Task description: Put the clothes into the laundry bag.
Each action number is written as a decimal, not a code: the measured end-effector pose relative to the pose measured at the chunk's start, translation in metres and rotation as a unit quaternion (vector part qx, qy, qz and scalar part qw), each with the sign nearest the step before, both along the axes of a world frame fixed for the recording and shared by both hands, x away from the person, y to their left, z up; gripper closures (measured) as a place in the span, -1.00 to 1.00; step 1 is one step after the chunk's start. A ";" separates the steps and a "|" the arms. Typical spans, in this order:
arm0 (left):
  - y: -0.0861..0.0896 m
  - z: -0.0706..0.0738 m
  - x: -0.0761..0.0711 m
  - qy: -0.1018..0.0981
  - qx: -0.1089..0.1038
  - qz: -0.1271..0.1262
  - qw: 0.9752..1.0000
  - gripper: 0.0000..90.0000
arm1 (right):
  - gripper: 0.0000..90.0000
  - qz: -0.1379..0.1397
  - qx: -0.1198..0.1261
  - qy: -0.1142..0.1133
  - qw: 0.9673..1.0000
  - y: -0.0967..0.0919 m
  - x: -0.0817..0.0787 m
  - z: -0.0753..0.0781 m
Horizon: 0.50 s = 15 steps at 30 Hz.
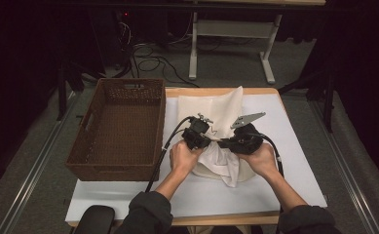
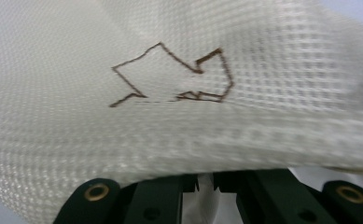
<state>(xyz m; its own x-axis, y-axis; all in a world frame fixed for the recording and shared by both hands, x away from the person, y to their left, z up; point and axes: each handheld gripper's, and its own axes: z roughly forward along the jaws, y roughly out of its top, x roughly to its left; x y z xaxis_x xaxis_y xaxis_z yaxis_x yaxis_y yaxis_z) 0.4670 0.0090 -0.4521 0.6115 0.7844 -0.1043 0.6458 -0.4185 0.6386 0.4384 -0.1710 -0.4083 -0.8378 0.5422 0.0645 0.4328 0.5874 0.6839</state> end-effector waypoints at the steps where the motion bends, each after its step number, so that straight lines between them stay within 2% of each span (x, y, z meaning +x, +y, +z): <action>1: 0.000 -0.002 0.001 0.001 0.007 -0.002 1.000 0.80 | 0.94 -0.003 -0.003 0.007 1.000 0.000 0.000 -0.002; 3: 0.000 -0.004 0.000 -0.001 0.010 0.000 1.000 0.73 | 0.94 -0.005 -0.009 0.012 1.000 -0.001 0.002 -0.007; 7: 0.006 0.003 -0.010 -0.004 0.004 -0.010 1.000 0.36 | 0.94 -0.009 -0.003 0.012 1.000 -0.003 0.003 -0.009; 11: 0.013 0.013 -0.022 0.007 0.005 -0.017 1.000 0.07 | 0.94 -0.014 -0.001 0.009 1.000 -0.006 0.004 -0.008; 15: 0.015 0.021 -0.036 0.008 0.025 -0.028 0.999 -0.06 | 0.94 -0.013 -0.003 0.004 1.000 -0.007 0.004 -0.008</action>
